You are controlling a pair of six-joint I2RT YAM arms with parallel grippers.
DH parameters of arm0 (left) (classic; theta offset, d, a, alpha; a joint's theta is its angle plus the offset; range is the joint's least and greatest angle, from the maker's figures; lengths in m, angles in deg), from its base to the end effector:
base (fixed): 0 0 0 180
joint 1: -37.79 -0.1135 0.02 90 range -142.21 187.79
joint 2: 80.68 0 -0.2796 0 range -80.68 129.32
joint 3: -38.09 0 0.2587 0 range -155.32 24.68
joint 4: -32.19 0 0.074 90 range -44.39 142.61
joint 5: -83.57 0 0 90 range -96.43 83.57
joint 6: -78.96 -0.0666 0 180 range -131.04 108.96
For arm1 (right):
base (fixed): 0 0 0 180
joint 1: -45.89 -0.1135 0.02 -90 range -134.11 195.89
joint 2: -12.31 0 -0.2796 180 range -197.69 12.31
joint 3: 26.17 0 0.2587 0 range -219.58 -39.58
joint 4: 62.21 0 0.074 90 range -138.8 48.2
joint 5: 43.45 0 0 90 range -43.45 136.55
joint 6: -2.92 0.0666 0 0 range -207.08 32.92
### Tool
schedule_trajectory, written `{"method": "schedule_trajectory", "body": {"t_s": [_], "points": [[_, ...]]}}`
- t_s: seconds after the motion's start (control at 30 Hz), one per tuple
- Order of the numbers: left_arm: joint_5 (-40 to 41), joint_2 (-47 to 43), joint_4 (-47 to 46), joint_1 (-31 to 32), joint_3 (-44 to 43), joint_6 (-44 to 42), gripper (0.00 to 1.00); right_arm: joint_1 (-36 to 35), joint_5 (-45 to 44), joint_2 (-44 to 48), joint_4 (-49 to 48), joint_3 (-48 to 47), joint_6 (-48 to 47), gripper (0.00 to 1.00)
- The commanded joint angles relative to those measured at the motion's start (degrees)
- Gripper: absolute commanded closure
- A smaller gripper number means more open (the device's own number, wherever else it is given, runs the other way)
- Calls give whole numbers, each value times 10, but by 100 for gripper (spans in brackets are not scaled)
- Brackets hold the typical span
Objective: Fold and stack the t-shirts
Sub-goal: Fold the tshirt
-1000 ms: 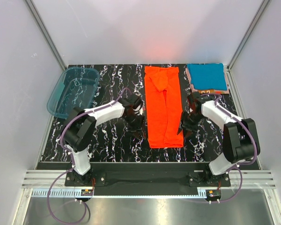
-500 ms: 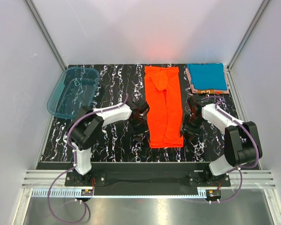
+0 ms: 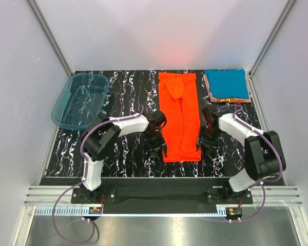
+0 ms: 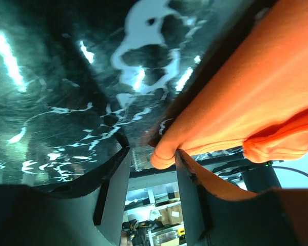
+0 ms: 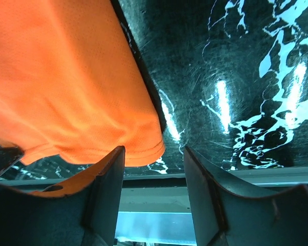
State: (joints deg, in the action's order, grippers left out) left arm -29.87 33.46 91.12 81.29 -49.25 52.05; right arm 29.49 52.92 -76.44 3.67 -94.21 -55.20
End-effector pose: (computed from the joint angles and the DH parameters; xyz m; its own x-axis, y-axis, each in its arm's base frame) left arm 0.2540 -0.2776 0.1173 -0.9097 -0.2646 0.3200 -0.3495 0.9041 -0.2459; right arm 0.2514 0.0817 0.1616 -0.9647 0.2632 0.0080 0.2621 0.9568 0.1255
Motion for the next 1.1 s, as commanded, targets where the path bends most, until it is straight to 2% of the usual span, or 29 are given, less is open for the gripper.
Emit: {"method": "schedule_trajectory", "body": {"t_s": [0.0,0.17,0.27,0.47,0.63,0.73,0.77,0.83,0.87,0.93,1.07], "points": [[4,13,-11,3,-26,10,56,-11,-26,-12,9,-20,-5,44],[0,17,-16,2,-26,4,66,-43,-29,-24,18,-42,-9,42],[-5,19,-23,2,-22,1,83,-56,-28,-34,19,-50,-12,40],[-12,20,-27,-4,-16,-4,93,-65,-15,-55,12,-47,-14,40],[-14,12,-34,-11,0,-8,100,-65,-15,-52,7,-35,-5,49],[-16,5,-39,-18,19,-10,100,-65,-12,-47,2,-22,-3,59],[-17,-1,-43,-20,24,-9,100,-65,-9,-47,1,-15,-4,69],[-20,-7,-49,-25,39,-8,100,-65,-6,-42,-1,-1,-3,80],[-20,-11,-49,-26,42,-8,100,-66,-7,-40,0,3,-3,93],[-22,-18,-54,-30,55,-8,100,-66,-11,-30,-4,14,3,100],[-28,-32,-69,-37,77,-2,100,-65,-8,-30,-14,42,6,100]]}}
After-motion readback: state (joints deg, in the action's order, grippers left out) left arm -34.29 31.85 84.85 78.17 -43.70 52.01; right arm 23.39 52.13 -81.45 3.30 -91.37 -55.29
